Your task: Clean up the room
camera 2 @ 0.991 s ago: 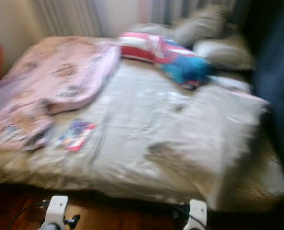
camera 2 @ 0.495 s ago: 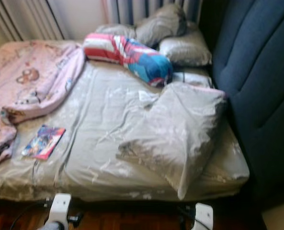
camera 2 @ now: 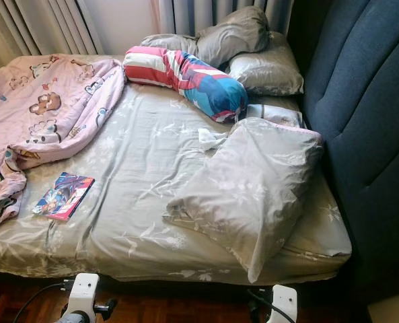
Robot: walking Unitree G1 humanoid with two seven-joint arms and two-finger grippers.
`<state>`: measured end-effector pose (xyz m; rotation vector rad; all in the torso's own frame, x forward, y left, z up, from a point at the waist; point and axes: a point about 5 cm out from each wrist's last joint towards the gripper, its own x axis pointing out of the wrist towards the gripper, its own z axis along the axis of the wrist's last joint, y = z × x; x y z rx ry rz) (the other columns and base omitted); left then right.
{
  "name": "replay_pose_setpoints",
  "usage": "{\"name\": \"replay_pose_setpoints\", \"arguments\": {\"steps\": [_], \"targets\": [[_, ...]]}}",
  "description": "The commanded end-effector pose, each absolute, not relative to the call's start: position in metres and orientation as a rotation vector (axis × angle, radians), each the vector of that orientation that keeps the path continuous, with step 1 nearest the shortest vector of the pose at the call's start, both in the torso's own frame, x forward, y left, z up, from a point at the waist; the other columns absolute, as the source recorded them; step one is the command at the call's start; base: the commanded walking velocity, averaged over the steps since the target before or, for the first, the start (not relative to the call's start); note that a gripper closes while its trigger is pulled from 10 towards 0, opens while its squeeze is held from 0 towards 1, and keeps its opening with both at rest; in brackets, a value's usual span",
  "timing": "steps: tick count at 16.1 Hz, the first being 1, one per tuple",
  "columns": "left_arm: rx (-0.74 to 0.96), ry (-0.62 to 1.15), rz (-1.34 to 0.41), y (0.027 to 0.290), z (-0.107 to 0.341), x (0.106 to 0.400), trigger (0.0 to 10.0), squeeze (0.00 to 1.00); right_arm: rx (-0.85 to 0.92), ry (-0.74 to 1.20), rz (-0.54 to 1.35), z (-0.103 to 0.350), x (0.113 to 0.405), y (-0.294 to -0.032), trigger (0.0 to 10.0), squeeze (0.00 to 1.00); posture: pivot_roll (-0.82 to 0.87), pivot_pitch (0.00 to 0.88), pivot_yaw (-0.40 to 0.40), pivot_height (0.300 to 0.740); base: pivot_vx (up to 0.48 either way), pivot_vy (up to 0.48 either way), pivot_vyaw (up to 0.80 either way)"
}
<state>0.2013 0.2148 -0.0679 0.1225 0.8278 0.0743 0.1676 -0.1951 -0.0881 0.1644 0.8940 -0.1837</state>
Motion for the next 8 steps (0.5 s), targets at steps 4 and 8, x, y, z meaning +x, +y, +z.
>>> {"name": "replay_pose_setpoints", "arguments": {"steps": [4, 8], "targets": [[0.112, 0.846, 0.085, 0.2177, -0.0706, 0.1956, 10.0, 0.0, 0.173, 0.89, -0.19, -0.0886, 0.1666, -0.1931, 10.0, 0.0, 0.12, 0.09, 0.015, 0.74, 0.275, 0.0, 0.0], [0.111, 0.844, 0.085, 0.2177, -0.0702, 0.1963, 10.0, 0.0, 0.174, 0.881, -0.192, -0.0877, 0.1685, -0.1931, 10.0, 0.0, 0.12, 0.091, 0.016, 0.74, 0.293, 0.0, 0.0]]}}
